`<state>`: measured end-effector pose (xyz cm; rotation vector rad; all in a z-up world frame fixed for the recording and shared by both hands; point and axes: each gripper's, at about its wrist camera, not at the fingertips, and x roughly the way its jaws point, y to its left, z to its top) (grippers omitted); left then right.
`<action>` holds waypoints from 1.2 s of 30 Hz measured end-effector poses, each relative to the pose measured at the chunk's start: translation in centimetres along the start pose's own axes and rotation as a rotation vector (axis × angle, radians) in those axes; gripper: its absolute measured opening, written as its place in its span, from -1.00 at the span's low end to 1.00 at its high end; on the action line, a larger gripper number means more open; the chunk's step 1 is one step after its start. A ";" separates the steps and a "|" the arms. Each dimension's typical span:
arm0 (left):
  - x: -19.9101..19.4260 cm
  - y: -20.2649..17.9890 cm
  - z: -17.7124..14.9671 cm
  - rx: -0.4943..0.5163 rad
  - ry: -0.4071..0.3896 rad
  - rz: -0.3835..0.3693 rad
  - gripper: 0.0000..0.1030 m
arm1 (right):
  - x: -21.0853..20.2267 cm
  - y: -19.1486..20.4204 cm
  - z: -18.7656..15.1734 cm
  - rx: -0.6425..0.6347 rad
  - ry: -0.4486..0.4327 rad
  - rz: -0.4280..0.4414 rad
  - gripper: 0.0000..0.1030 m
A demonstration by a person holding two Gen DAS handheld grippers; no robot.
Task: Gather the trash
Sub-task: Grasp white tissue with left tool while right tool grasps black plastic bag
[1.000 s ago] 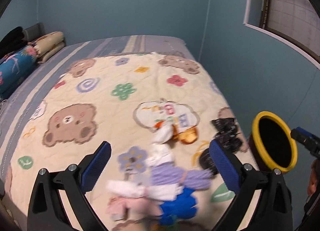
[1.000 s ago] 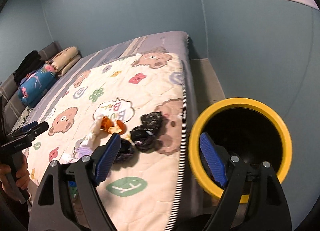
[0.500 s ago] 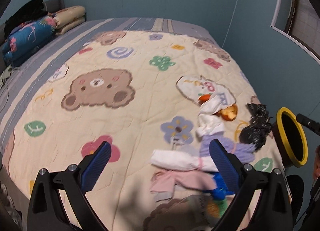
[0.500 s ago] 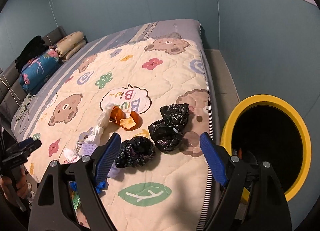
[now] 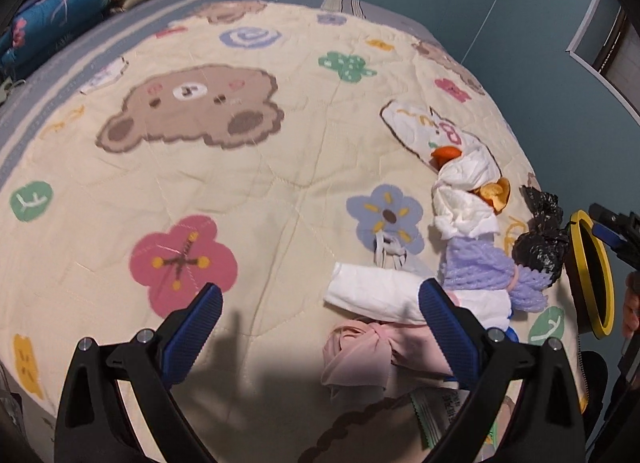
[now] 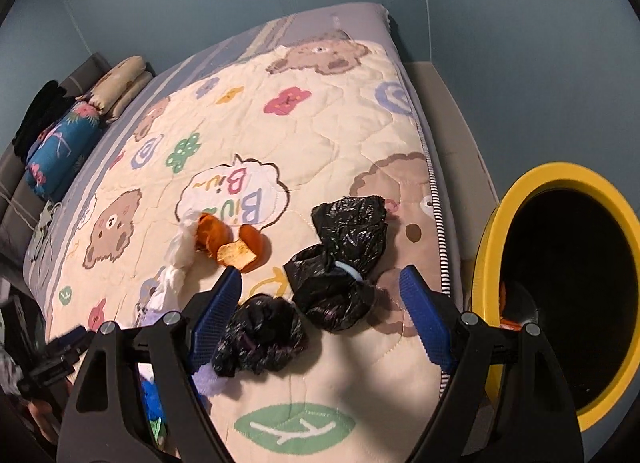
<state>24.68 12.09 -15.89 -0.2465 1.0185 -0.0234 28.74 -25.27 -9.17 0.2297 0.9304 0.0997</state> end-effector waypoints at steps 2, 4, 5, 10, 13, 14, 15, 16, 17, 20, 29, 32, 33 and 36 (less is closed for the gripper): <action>0.7 0.0 0.0 -0.001 0.021 -0.012 0.84 | 1.0 -0.4 0.5 0.023 0.021 0.000 0.51; 1.6 -0.1 0.0 -0.005 0.044 -0.026 0.84 | 2.2 -0.8 0.9 0.046 0.046 -0.001 0.51; 1.8 0.0 0.0 -0.006 0.050 -0.033 0.84 | 2.7 -0.8 1.0 0.055 0.056 -0.005 0.51; 3.1 -0.2 0.3 -0.028 0.087 -0.074 0.84 | 5.4 -1.0 2.2 0.081 0.093 -0.019 0.49; 3.7 -0.4 0.6 -0.031 0.103 -0.092 0.84 | 7.1 -1.0 2.7 0.093 0.114 -0.043 0.45; 3.9 -0.5 0.7 -0.030 0.108 -0.099 0.84 | 7.6 -1.0 2.7 0.094 0.127 -0.041 0.39; 4.1 -0.6 0.8 -0.032 0.113 -0.102 0.84 | 8.1 -1.0 2.7 0.097 0.139 -0.037 0.37; 4.3 -0.6 0.9 -0.033 0.117 -0.105 0.82 | 8.6 -1.0 2.7 0.102 0.151 -0.033 0.32; 4.4 -0.7 0.9 -0.035 0.121 -0.111 0.76 | 9.0 -1.0 2.6 0.106 0.161 -0.028 0.23; 4.5 -1.3 1.0 -0.024 0.134 -0.126 0.53 | 9.7 -0.9 2.0 0.090 0.180 -0.022 -0.01; 4.6 -2.8 1.2 0.013 0.142 -0.178 -0.68 | 10.3 -0.5 1.6 0.037 0.195 -0.015 -0.60; 4.5 -2.2 1.5 -0.018 0.145 -0.198 -0.80 | 9.8 -0.3 1.6 0.019 0.181 -0.010 -0.63; 4.3 -2.0 1.5 -0.023 0.141 -0.200 -0.80 | 9.6 -0.2 1.6 0.015 0.175 -0.005 -0.63; 3.4 -1.6 1.8 -0.029 0.120 -0.204 -0.81 | 8.4 0.1 1.7 0.012 0.154 0.029 -0.63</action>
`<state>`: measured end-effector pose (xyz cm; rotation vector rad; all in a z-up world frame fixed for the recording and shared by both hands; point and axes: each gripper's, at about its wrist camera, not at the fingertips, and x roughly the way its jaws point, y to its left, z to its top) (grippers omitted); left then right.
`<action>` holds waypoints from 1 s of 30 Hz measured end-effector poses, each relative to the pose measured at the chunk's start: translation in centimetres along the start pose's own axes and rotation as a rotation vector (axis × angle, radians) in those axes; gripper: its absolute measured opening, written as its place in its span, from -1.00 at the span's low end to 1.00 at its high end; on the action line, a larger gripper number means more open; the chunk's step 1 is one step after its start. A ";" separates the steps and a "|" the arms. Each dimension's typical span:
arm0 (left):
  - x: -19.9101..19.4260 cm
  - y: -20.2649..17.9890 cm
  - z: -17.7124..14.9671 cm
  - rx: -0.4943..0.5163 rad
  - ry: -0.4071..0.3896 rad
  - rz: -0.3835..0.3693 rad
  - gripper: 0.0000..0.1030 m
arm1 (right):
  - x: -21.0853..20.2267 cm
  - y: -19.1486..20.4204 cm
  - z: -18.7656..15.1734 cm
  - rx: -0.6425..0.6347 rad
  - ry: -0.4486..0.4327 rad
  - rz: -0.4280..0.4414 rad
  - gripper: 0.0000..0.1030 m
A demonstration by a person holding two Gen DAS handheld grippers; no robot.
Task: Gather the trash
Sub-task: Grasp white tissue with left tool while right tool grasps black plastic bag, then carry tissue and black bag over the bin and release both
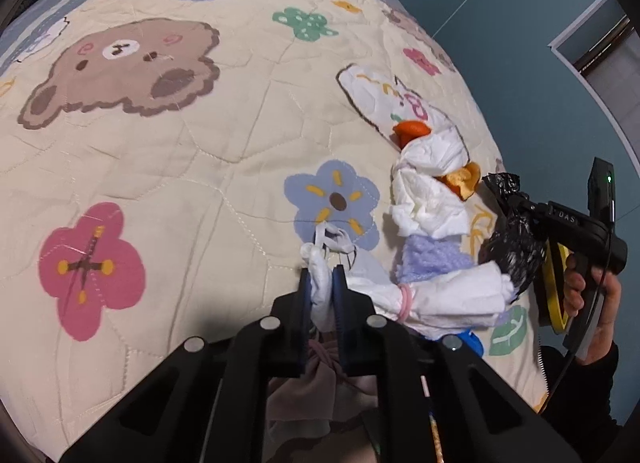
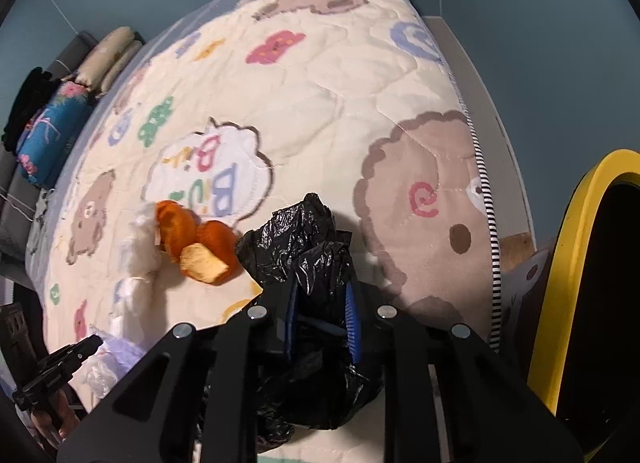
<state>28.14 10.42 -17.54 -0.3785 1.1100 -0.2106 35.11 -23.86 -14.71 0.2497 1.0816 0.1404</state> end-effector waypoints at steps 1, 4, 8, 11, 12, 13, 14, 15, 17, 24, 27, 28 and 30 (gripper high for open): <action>-0.5 0.0 0.1 -0.001 -0.013 0.001 -0.81 | -0.3 0.1 0.0 -0.001 -0.007 0.008 -0.63; -1.8 0.3 0.2 -0.008 -0.038 0.000 -0.81 | -1.9 0.7 0.0 -0.015 -0.044 0.022 -0.63; -3.6 0.4 0.2 -0.005 -0.077 0.003 -0.81 | -4.2 1.2 -0.1 -0.027 -0.084 0.048 -0.63; -4.8 0.5 0.1 0.000 -0.100 0.009 -0.81 | -5.8 1.4 -0.3 -0.032 -0.104 0.064 -0.63; -5.1 0.5 0.0 0.000 -0.105 0.011 -0.81 | -6.4 1.4 -0.4 -0.034 -0.111 0.069 -0.63; -5.5 0.5 0.0 -0.002 -0.111 0.011 -0.81 | -6.8 1.4 -0.5 -0.034 -0.116 0.072 -0.63; -5.7 0.5 -0.1 -0.001 -0.115 0.011 -0.81 | -7.4 1.4 -0.6 -0.035 -0.125 0.075 -0.63; -6.1 0.4 -0.3 0.001 -0.121 0.012 -0.81 | -7.9 1.4 -0.7 -0.037 -0.131 0.079 -0.63; -6.7 0.2 -0.4 0.006 -0.134 0.013 -0.81 | -9.0 1.4 -0.9 -0.034 -0.139 0.097 -0.63; -8.7 -1.6 -0.7 0.034 -0.170 0.002 -0.81 | -12.7 1.3 -1.8 -0.039 -0.179 0.132 -0.63; -9.6 -2.9 -0.7 0.055 -0.189 -0.004 -0.81 | -14.2 1.2 -2.2 -0.042 -0.200 0.143 -0.63; -9.8 -3.3 -0.7 0.059 -0.193 -0.007 -0.81 | -14.8 1.1 -2.3 -0.045 -0.209 0.143 -0.63; -10.4 -4.3 -0.7 0.073 -0.204 -0.015 -0.81 | -15.9 1.0 -2.5 -0.048 -0.225 0.145 -0.63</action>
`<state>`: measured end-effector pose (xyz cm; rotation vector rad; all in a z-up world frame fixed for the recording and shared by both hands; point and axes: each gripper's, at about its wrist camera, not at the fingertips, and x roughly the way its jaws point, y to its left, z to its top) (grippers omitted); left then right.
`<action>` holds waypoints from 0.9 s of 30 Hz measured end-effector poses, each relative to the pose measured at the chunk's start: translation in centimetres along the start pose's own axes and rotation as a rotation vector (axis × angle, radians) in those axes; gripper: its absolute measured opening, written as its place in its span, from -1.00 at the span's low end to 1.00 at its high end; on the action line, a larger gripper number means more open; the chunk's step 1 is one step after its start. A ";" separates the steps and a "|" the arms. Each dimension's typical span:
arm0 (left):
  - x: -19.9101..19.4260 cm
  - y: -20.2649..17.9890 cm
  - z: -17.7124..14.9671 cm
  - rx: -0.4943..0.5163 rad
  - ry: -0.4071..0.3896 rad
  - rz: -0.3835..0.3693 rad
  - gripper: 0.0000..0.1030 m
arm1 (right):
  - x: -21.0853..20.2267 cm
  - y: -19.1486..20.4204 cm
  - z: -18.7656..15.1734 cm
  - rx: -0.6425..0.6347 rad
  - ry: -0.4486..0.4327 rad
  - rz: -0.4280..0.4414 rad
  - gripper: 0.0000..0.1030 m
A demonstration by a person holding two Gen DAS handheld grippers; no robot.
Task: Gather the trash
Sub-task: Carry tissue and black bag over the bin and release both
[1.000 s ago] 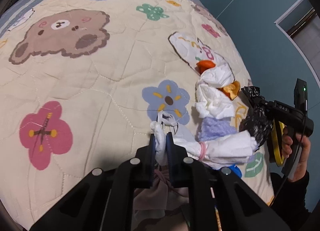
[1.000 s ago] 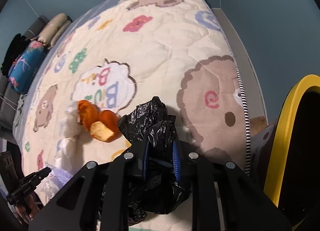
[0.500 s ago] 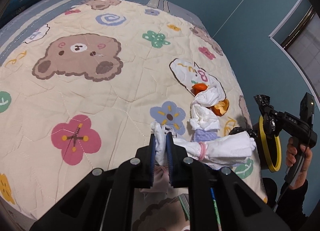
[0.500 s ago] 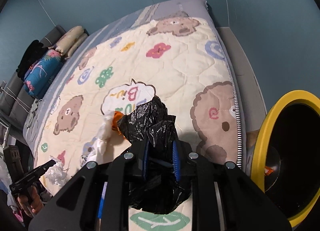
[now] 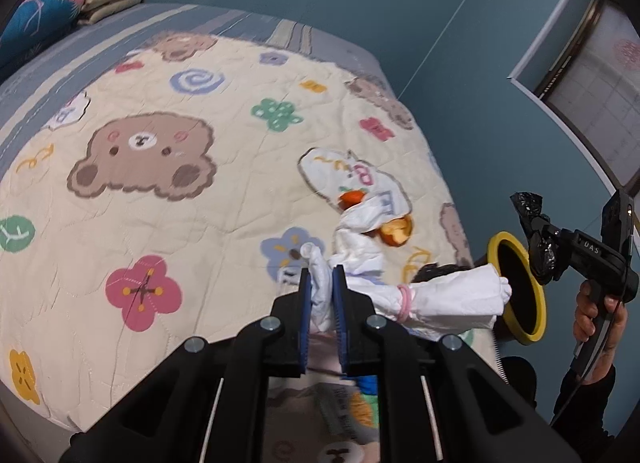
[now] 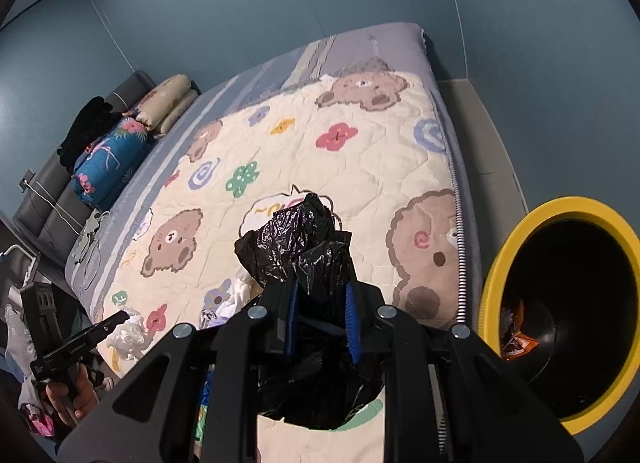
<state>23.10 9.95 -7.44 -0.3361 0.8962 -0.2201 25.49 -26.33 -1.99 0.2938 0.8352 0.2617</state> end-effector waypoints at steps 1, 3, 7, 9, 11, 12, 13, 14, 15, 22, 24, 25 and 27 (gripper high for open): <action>-0.2 -0.4 0.1 0.005 -0.004 -0.003 -0.81 | -0.8 0.0 0.0 -0.002 -0.010 0.002 -0.63; -0.6 -1.5 0.4 0.021 -0.012 -0.009 -0.81 | -1.8 -0.1 0.1 -0.006 -0.021 0.007 -0.63; -1.1 -3.6 1.0 0.048 -0.024 -0.028 -0.81 | -4.4 -0.6 0.2 -0.017 -0.060 0.006 -0.63; -1.3 -4.9 1.4 0.063 -0.032 -0.032 -0.81 | -5.5 -1.1 0.4 -0.015 -0.076 0.001 -0.63; -1.3 -6.1 1.8 0.077 -0.035 -0.043 -0.81 | -6.7 -1.8 0.6 -0.008 -0.094 -0.009 -0.63; -1.3 -6.9 2.0 0.087 -0.038 -0.047 -0.81 | -7.2 -2.1 0.7 -0.005 -0.100 -0.013 -0.63; -1.3 -7.6 2.2 0.099 -0.039 -0.049 -0.81 | -7.9 -2.6 0.9 0.000 -0.110 -0.020 -0.63; -1.2 -8.2 2.3 0.107 -0.039 -0.052 -0.81 | -8.3 -2.9 0.9 0.003 -0.116 -0.026 -0.63; -1.1 -8.9 2.5 0.118 -0.038 -0.058 -0.81 | -8.8 -3.3 1.0 0.005 -0.122 -0.032 -0.63; -0.3 -14.3 3.7 0.204 -0.033 -0.084 -0.81 | -11.9 -6.6 1.7 0.034 -0.167 -0.086 -0.63; 0.0 -16.1 4.0 0.230 -0.032 -0.092 -0.81 | -12.5 -7.6 1.8 0.044 -0.175 -0.096 -0.63; 0.2 -16.7 4.2 0.241 -0.032 -0.096 -0.81 | -12.9 -8.1 1.8 0.050 -0.180 -0.104 -0.63; 0.7 -18.2 4.4 0.264 -0.029 -0.107 -0.81 | -13.4 -9.2 1.9 0.063 -0.188 -0.114 -0.63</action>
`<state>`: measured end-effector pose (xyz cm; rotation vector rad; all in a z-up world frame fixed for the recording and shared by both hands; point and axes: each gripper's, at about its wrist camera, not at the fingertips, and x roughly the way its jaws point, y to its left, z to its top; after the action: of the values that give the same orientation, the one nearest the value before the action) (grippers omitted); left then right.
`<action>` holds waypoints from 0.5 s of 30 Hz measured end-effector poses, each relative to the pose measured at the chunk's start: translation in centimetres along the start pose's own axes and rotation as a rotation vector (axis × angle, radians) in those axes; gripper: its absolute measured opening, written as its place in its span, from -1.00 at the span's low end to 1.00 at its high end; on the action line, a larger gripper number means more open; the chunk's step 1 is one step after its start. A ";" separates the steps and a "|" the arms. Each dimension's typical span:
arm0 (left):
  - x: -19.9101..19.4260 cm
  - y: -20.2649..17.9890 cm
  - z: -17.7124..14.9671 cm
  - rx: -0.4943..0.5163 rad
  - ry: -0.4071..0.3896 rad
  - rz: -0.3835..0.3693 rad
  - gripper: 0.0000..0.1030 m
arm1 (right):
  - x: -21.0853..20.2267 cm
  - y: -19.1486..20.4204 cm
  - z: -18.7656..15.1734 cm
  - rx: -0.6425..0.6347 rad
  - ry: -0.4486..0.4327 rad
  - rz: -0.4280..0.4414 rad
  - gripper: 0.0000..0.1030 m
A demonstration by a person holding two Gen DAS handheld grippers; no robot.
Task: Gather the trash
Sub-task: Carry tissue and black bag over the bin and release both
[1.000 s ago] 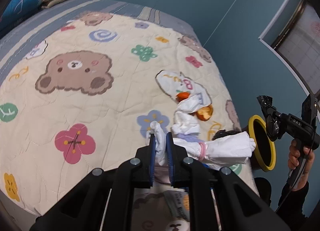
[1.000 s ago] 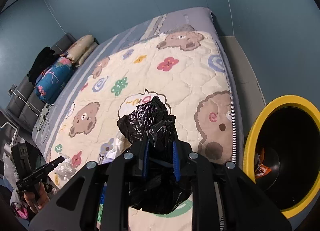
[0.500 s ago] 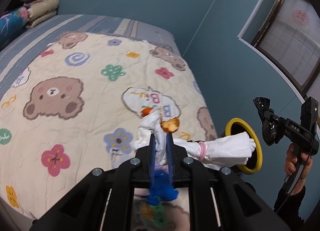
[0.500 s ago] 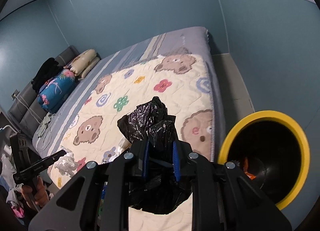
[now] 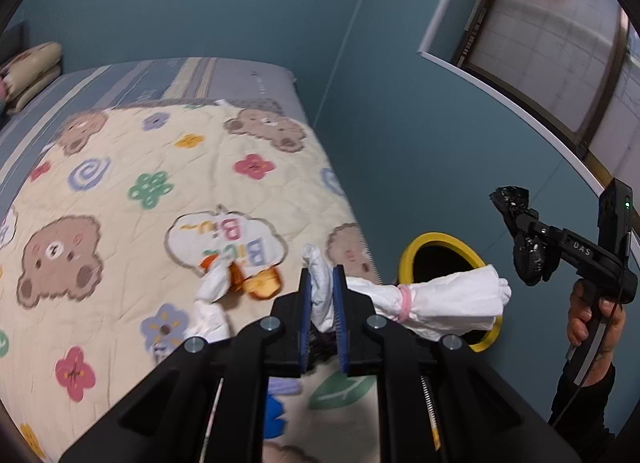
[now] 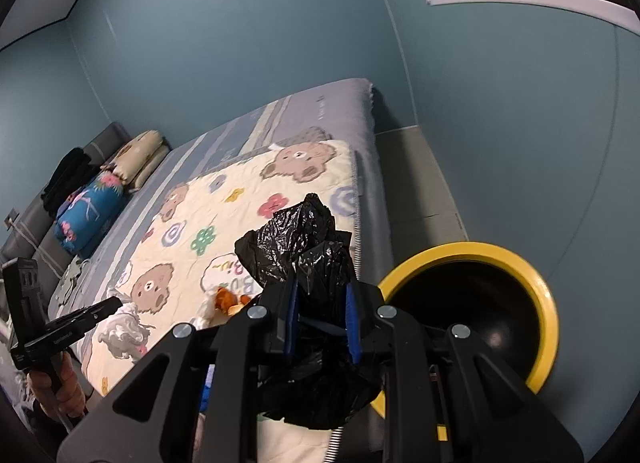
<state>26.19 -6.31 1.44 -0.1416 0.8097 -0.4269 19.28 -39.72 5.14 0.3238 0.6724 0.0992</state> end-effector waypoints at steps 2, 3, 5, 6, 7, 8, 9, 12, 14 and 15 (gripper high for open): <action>0.8 -1.3 0.4 0.020 0.003 -0.011 -0.81 | -0.3 -1.2 0.2 0.015 -0.008 -0.009 -0.63; 1.2 -2.0 0.7 0.030 0.004 -0.014 -0.81 | -0.5 -1.9 0.3 0.023 -0.011 -0.015 -0.63; 2.2 -3.4 1.1 0.046 0.006 -0.019 -0.81 | -0.5 -2.9 0.3 0.036 -0.014 -0.025 -0.63; 2.7 -3.9 1.2 0.050 0.010 -0.024 -0.81 | -0.4 -3.4 0.4 0.043 -0.014 -0.029 -0.63; 3.4 -4.5 1.4 0.056 0.016 -0.033 -0.81 | -0.4 -4.2 0.4 0.055 -0.015 -0.037 -0.63; 3.8 -4.9 1.5 0.060 0.020 -0.038 -0.81 | -0.3 -4.7 0.3 0.063 -0.015 -0.042 -0.63; 4.5 -5.5 1.5 0.068 0.025 -0.042 -0.81 | -0.1 -5.2 0.3 0.071 -0.013 -0.047 -0.63; 6.7 -7.2 1.6 0.088 0.048 -0.058 -0.81 | 0.5 -6.9 0.3 0.095 -0.008 -0.068 -0.63; 8.1 -8.2 1.7 0.104 0.062 -0.066 -0.81 | 0.9 -8.2 0.3 0.115 -0.005 -0.082 -0.63; 8.8 -8.8 1.6 0.113 0.069 -0.069 -0.81 | 1.1 -8.7 0.3 0.123 -0.002 -0.088 -0.63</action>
<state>29.96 -18.10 -0.86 -0.0500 0.8481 -0.5437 20.16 -47.81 1.89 0.4119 0.6908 -0.0266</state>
